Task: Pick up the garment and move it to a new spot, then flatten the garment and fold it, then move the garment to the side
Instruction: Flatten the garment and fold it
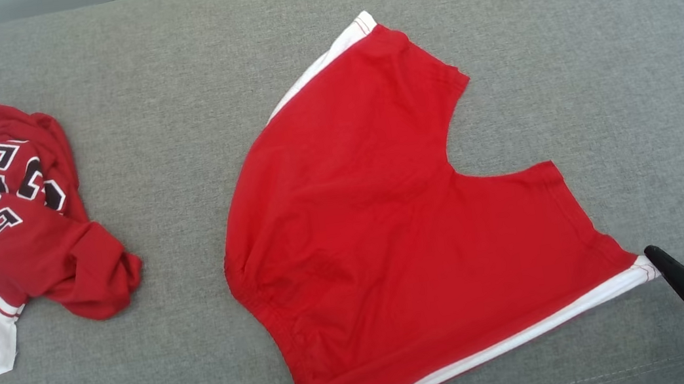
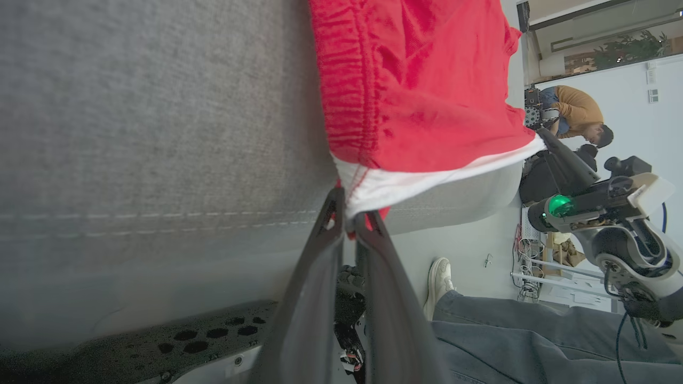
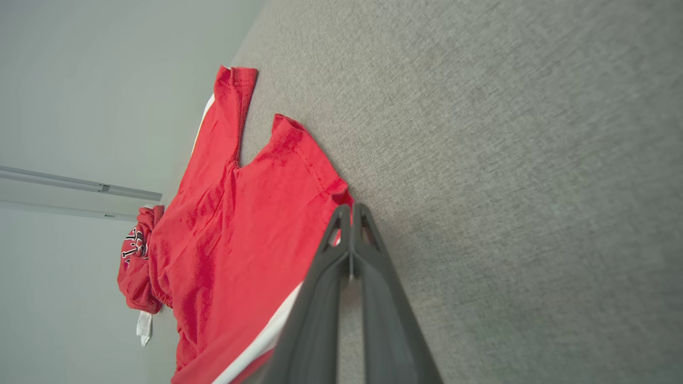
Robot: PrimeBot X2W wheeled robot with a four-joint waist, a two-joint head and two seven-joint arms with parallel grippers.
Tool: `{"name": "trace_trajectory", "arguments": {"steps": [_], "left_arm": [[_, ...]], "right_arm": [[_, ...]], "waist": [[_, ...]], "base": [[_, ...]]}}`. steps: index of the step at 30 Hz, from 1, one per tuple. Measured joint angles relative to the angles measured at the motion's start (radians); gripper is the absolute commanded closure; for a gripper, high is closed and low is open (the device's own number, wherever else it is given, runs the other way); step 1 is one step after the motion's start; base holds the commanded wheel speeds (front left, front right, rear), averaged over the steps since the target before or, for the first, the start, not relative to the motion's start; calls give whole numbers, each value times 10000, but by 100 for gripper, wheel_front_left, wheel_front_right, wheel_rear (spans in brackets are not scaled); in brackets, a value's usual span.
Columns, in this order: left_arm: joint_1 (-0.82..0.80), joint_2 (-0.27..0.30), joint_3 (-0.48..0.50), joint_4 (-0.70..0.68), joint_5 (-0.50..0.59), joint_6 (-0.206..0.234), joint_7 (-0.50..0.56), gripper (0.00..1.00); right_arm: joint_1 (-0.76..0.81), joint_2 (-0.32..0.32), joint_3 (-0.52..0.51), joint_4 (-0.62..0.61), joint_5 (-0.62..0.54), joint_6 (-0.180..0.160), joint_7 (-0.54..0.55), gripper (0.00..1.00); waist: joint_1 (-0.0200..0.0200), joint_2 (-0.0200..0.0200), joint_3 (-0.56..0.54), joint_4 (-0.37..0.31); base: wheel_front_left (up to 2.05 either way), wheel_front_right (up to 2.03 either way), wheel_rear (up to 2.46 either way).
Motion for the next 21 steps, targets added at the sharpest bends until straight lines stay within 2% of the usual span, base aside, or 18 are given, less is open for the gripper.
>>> {"name": "trace_trajectory", "arguments": {"steps": [5, 11, 16, 21], "left_arm": [[526, 564, -36, -675, -918, -73, 698, 100], [404, 610, 543, -1973, -2240, -79, 1170, 100], [-589, 848, 1114, -2917, -2638, -23, 1691, 100], [-1748, 1151, 1542, -3490, -2863, 485, 2219, 100]], "right_arm": [[532, -976, -222, -1325, 422, 336, 403, 100], [-1103, -1189, -725, -2397, -59, 316, 550, 100], [-2810, -1143, -813, -2696, -391, -138, 930, 100], [-4327, -1022, -773, -2614, -780, -658, 1459, 100]], "waist": [[0, 0, -23, 312], [0, 0, 199, 324], [0, 0, 603, 355], [0, 0, 1116, 532]], "base": [[0, 0, 0], [0, 0, 0], [0, 0, 0], [0, 0, 0]]}}
